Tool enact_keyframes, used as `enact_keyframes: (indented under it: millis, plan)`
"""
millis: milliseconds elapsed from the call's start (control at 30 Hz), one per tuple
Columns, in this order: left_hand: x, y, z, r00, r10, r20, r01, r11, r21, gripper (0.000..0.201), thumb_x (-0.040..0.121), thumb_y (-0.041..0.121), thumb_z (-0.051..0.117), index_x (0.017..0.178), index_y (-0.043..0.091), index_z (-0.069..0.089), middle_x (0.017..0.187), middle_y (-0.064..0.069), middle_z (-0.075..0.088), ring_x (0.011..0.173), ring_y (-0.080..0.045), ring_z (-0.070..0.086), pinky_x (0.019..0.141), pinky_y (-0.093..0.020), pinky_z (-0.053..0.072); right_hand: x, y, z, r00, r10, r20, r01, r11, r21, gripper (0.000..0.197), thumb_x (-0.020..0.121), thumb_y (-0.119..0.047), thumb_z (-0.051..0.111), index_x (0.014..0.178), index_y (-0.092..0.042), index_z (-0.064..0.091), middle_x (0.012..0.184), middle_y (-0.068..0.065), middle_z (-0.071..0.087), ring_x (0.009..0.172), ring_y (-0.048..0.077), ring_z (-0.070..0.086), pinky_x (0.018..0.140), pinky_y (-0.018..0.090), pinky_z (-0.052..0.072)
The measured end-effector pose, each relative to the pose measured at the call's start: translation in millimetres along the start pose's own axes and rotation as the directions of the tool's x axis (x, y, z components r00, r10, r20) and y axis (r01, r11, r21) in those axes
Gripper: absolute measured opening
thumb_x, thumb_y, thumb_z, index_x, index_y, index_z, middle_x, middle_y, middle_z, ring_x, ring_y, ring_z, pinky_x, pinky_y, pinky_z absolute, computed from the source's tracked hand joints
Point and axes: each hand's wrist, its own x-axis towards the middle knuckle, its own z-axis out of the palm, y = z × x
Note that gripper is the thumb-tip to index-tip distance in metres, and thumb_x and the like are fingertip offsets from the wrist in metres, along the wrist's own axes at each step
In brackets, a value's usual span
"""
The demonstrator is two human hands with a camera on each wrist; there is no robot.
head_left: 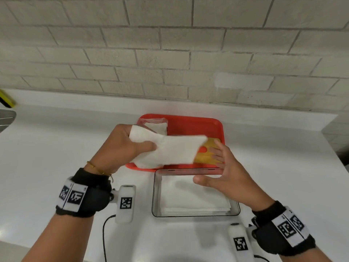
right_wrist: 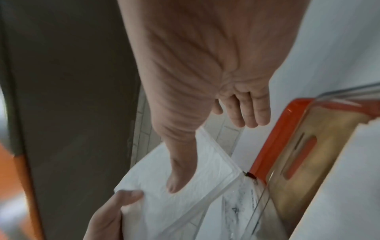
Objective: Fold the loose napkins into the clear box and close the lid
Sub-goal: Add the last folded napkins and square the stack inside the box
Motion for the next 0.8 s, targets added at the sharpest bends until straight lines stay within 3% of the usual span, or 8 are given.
enact_keyframes:
  millis: [100, 167, 233, 300, 367, 433, 600, 800]
  plan:
    - [-13.1, 5.5, 9.7, 0.989, 0.060, 0.138, -0.053, 0.997, -0.053, 0.022, 0.079, -0.008, 0.080, 0.084, 0.013, 0.080, 0.083, -0.005, 0.078, 0.076, -0.014, 0.073, 0.062, -0.023, 0.054, -1.3, -5.4, -2.2, 0.998, 0.000, 0.069, -0.013, 0.983, 0.185, 0.132, 0.059, -0.041, 0.098, 0.162, -0.042, 0.016, 0.152, -0.025, 0.047, 0.129, -0.005, 0.054, 0.108, 0.026, 0.048]
    - [-18.4, 0.8, 19.2, 0.983, 0.075, 0.166, -0.062, 0.995, -0.083, 0.021, 0.077, -0.007, 0.082, 0.082, 0.014, 0.080, 0.085, -0.006, 0.078, 0.079, -0.017, 0.073, 0.068, -0.023, 0.055, -5.4, -6.1, -8.4, 0.995, -0.051, 0.089, 0.030, 0.973, 0.229, 0.096, 0.065, -0.033, 0.095, 0.149, -0.040, 0.049, 0.140, -0.017, 0.064, 0.105, 0.003, 0.068, 0.092, 0.025, 0.053]
    - [-21.3, -12.1, 30.0, 0.984, 0.073, 0.160, -0.056, 0.993, -0.108, 0.015, 0.075, 0.005, 0.082, 0.086, 0.014, 0.081, 0.089, -0.007, 0.078, 0.085, -0.021, 0.074, 0.077, -0.027, 0.056, -8.5, -1.7, -13.6, 0.994, -0.057, 0.096, 0.029, 0.962, 0.271, 0.049, 0.073, -0.027, 0.091, 0.120, -0.031, 0.075, 0.121, -0.003, 0.076, 0.093, 0.024, 0.075, 0.088, 0.038, 0.061]
    - [-23.6, -27.9, 41.6, 0.988, 0.032, 0.151, -0.016, 0.994, -0.107, 0.016, 0.076, 0.011, 0.083, 0.090, 0.016, 0.081, 0.093, -0.006, 0.079, 0.091, -0.025, 0.075, 0.083, -0.034, 0.059, -11.4, 6.5, -16.1, 0.994, -0.050, 0.095, 0.025, 0.969, 0.245, 0.028, 0.078, -0.029, 0.088, 0.105, -0.026, 0.081, 0.107, 0.003, 0.080, 0.099, 0.043, 0.073, 0.093, 0.052, 0.058]
    - [-25.9, -41.7, 53.0, 0.988, 0.007, 0.151, 0.001, 0.999, -0.051, 0.016, 0.080, 0.011, 0.086, 0.093, 0.020, 0.081, 0.096, -0.001, 0.080, 0.096, -0.021, 0.075, 0.088, -0.034, 0.059, -11.6, 17.0, -17.8, 0.998, -0.041, 0.053, 0.032, 0.985, 0.167, 0.019, 0.080, -0.030, 0.087, 0.098, -0.030, 0.081, 0.096, -0.003, 0.080, 0.089, 0.035, 0.074, 0.083, 0.041, 0.061]
    - [-28.0, -53.0, 63.4, 0.987, 0.012, 0.160, -0.018, 0.999, 0.032, 0.018, 0.081, 0.010, 0.086, 0.093, 0.023, 0.082, 0.096, 0.006, 0.079, 0.096, -0.011, 0.073, 0.087, -0.022, 0.056, -9.8, 27.9, -18.9, 1.000, -0.015, 0.019, 0.014, 0.997, 0.076, 0.017, 0.082, -0.026, 0.087, 0.096, -0.034, 0.081, 0.091, -0.007, 0.079, 0.083, 0.017, 0.074, 0.075, 0.026, 0.057]
    - [-25.7, -84.0, 75.1, 0.974, 0.081, 0.213, -0.135, 0.958, 0.253, 0.032, 0.076, 0.009, 0.089, 0.099, 0.029, 0.079, 0.094, 0.016, 0.076, 0.092, -0.004, 0.071, 0.081, -0.016, 0.055, -9.0, 42.7, -15.7, 0.999, -0.028, 0.042, 0.036, 0.979, -0.202, 0.044, 0.078, -0.021, 0.090, 0.112, -0.044, 0.074, 0.110, -0.026, 0.074, 0.105, -0.010, 0.066, 0.086, 0.008, 0.046]
    - [-22.1, -88.8, 79.6, 0.962, 0.079, 0.263, -0.200, 0.857, 0.475, 0.051, 0.067, 0.031, 0.093, 0.114, 0.034, 0.072, 0.099, 0.019, 0.070, 0.096, 0.000, 0.066, 0.086, -0.021, 0.057, -4.0, 48.5, -6.5, 0.997, -0.056, 0.048, 0.069, 0.941, -0.332, 0.054, 0.074, -0.019, 0.093, 0.118, -0.041, 0.072, 0.108, -0.021, 0.073, 0.104, -0.006, 0.067, 0.094, 0.016, 0.054]
